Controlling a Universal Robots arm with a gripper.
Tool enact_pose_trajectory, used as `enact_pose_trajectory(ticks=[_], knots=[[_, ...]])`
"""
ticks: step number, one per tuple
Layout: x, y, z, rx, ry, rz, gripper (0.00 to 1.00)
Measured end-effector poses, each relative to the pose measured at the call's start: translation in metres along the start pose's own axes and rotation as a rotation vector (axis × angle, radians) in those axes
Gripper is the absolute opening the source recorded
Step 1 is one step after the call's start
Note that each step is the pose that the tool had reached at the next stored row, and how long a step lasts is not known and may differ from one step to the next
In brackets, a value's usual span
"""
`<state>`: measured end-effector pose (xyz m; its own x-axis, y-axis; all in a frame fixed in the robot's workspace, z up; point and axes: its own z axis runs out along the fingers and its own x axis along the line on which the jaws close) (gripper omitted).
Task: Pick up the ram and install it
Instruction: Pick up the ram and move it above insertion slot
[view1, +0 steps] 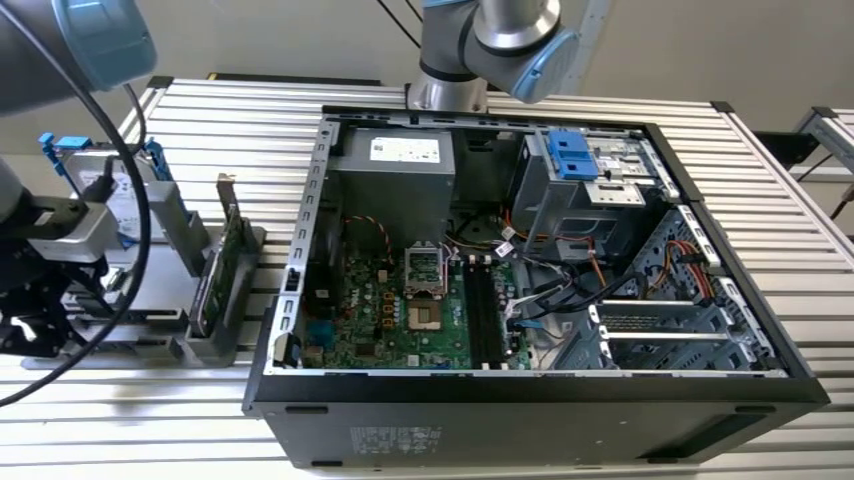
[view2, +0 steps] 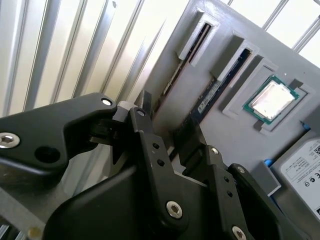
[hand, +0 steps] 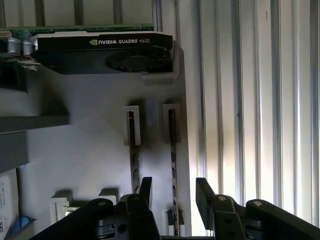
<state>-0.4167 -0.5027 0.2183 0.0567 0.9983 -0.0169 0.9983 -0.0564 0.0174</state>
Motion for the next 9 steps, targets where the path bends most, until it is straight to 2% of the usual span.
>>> enact_pose_trajectory(ticks=[9], knots=[[0.0002, -0.0002, 0.0100, 0.0000, 0.0000, 0.000, 1.00]])
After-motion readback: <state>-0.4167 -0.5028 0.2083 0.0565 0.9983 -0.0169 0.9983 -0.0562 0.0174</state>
